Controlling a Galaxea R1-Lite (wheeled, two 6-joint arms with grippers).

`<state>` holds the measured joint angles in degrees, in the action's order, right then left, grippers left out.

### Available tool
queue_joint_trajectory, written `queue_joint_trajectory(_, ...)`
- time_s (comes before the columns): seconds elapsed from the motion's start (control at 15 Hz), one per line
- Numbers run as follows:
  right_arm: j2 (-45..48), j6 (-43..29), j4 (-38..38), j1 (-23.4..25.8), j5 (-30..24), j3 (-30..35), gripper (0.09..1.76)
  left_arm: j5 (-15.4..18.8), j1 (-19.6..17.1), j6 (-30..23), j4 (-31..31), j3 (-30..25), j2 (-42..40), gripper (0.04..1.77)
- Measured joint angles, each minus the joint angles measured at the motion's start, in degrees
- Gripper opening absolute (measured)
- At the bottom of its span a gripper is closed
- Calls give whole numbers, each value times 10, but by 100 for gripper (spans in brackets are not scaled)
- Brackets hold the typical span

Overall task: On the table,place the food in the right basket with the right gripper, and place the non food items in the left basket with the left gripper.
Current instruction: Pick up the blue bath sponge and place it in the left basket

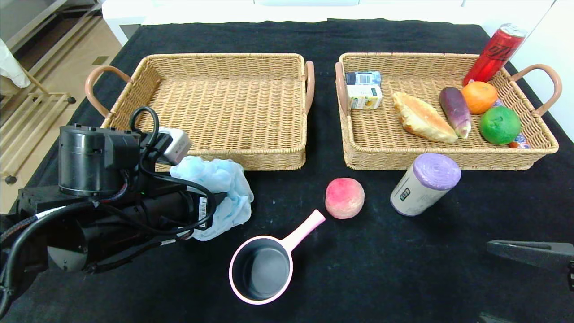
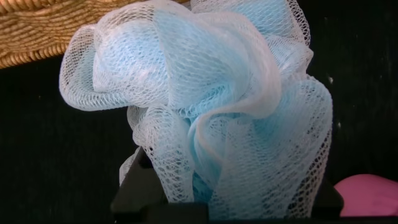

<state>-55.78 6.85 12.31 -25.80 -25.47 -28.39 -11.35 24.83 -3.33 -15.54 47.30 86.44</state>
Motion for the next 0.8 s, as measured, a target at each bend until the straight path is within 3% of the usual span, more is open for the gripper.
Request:
queue_joint_trajectory(0.4, 1, -1, 0, 0, 0, 0, 171, 5, 4, 3, 10, -2, -40, 72)
queue_joint_trajectory(0.8, 7, -1, 0, -2, 0, -1, 171, 1, 48, 4, 79, 10, -129, 70)
